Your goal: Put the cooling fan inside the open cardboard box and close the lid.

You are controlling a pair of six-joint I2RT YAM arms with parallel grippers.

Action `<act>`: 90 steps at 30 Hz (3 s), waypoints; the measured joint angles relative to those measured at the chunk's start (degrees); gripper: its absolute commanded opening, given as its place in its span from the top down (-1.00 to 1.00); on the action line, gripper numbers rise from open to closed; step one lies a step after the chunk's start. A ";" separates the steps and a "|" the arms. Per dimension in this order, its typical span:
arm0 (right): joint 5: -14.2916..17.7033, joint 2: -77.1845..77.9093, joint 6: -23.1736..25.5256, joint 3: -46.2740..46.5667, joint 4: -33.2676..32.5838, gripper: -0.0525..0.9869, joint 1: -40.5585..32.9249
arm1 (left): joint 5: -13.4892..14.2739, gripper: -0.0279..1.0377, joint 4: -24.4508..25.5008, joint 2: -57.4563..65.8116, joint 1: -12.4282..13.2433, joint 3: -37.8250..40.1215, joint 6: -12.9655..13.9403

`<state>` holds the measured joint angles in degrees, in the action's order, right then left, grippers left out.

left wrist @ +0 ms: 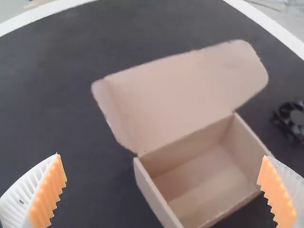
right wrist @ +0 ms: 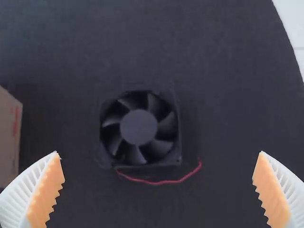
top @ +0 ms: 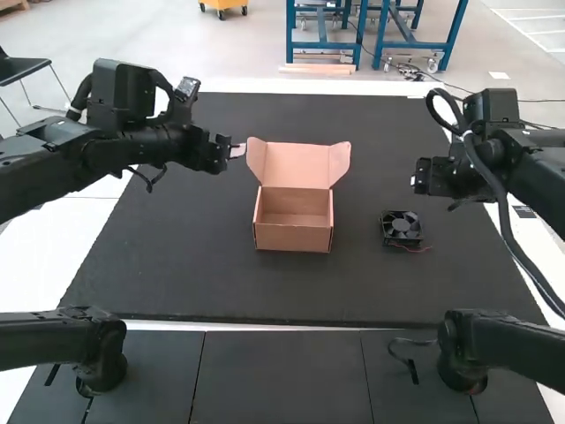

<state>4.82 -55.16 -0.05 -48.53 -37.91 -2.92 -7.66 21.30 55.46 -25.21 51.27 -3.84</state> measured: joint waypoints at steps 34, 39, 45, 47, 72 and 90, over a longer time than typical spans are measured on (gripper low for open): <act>-7.41 -30.62 -11.69 -6.49 -1.84 -0.83 10.21 | 1.86 -0.85 9.77 0.13 -0.37 0.39 0.20; -7.41 -33.66 -10.08 -8.22 1.22 -0.82 10.10 | 1.86 -0.85 9.81 0.13 -0.35 0.39 0.20; -7.13 -36.68 -8.07 -9.66 3.56 -0.81 10.08 | 1.88 -0.85 10.03 0.13 -0.35 0.39 0.20; -6.95 -37.66 -7.74 -9.70 3.61 -0.81 10.05 | 1.88 -0.85 10.01 0.13 -0.37 0.39 0.20; -2.99 -45.77 -7.04 -11.50 4.94 -0.81 10.05 | 1.88 -0.85 9.49 0.13 -0.37 0.39 0.39; -2.12 -49.33 -7.04 -13.14 4.83 -0.81 10.05 | 1.86 -0.85 8.85 0.13 -0.35 0.39 0.42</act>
<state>2.70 -104.49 -7.09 -61.67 -33.08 7.14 -5.80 30.15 55.59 -25.56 51.66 -3.42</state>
